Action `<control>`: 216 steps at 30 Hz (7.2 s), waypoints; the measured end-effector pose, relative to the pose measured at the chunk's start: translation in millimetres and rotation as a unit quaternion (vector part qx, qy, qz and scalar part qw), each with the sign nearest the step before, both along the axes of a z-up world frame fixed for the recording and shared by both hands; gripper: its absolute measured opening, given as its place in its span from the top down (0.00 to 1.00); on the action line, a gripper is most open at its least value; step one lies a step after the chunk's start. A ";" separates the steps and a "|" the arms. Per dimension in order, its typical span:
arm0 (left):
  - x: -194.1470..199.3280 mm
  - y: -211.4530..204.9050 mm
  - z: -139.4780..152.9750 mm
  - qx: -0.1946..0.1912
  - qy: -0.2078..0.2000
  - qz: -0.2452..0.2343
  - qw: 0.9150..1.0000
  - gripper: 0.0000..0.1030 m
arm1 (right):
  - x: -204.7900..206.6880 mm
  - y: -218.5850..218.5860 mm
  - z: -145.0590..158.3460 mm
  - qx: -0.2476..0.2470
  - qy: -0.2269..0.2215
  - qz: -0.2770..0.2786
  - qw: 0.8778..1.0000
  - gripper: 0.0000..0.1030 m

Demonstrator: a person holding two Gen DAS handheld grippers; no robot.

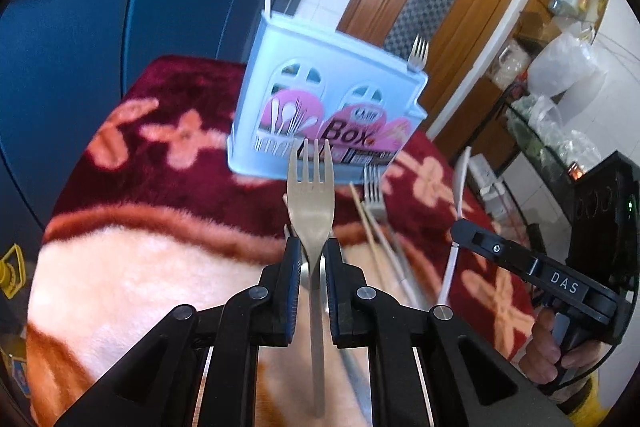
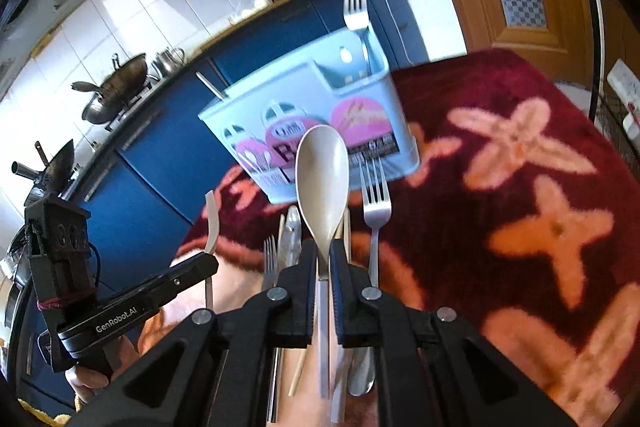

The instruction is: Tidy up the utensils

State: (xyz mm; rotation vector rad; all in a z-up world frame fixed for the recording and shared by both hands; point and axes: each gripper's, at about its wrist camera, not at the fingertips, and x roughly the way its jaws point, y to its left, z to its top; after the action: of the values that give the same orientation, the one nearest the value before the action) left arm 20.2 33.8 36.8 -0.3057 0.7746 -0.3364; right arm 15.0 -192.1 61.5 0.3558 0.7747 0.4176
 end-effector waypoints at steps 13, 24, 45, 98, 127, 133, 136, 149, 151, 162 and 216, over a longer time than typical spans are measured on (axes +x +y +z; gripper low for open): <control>-3.0 -3.2 41.6 -0.009 -0.068 0.019 0.997 0.91 | 3.2 -1.3 34.7 -0.021 -0.079 0.001 0.997 0.92; 10.9 -14.2 56.7 0.001 -0.081 0.013 0.997 1.00 | 9.6 -13.1 47.7 -0.021 -0.100 -0.012 0.995 0.92; 49.2 34.2 -11.9 0.040 0.048 0.101 0.993 0.68 | 11.2 -16.1 38.8 -0.025 -0.091 -0.012 0.995 0.92; 41.7 22.2 131.3 0.025 -0.188 0.101 0.977 0.96 | 9.9 -22.5 55.0 -0.039 -0.126 -0.019 0.991 0.92; 133.2 -16.4 120.4 0.164 -0.243 0.158 0.943 0.96 | 65.5 -21.5 105.3 -0.077 -0.205 -0.049 0.975 0.92; 137.7 -15.9 104.2 0.165 -0.230 0.161 0.946 0.96 | 99.6 -14.3 99.0 -0.077 -0.211 -0.054 0.973 0.92; 138.7 -17.1 98.1 0.164 -0.227 0.160 0.946 0.96 | 112.3 -8.4 88.7 -0.092 -0.216 -0.057 0.970 0.92; 143.6 -18.4 80.5 0.155 -0.204 0.149 0.955 0.96 | 126.1 -6.1 49.3 -0.102 -0.175 -0.045 0.978 0.92; 144.1 -19.4 78.8 0.156 -0.201 0.147 0.956 0.96 | 127.2 -6.3 46.2 -0.101 -0.169 -0.040 0.980 0.91; 144.7 -28.4 74.9 0.144 -0.173 0.123 0.967 0.89 | 129.1 -3.1 40.3 -0.080 -0.148 -0.012 0.986 0.79; 30.6 -38.0 61.8 0.121 -0.061 0.043 0.990 0.88 | 22.0 -32.4 32.6 -0.061 -0.047 -0.033 0.996 0.77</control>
State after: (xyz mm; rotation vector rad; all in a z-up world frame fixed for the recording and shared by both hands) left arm 50.9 -4.2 98.6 -0.0880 0.6721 -0.1753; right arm 37.1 -224.5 94.0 0.2448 0.6918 0.3211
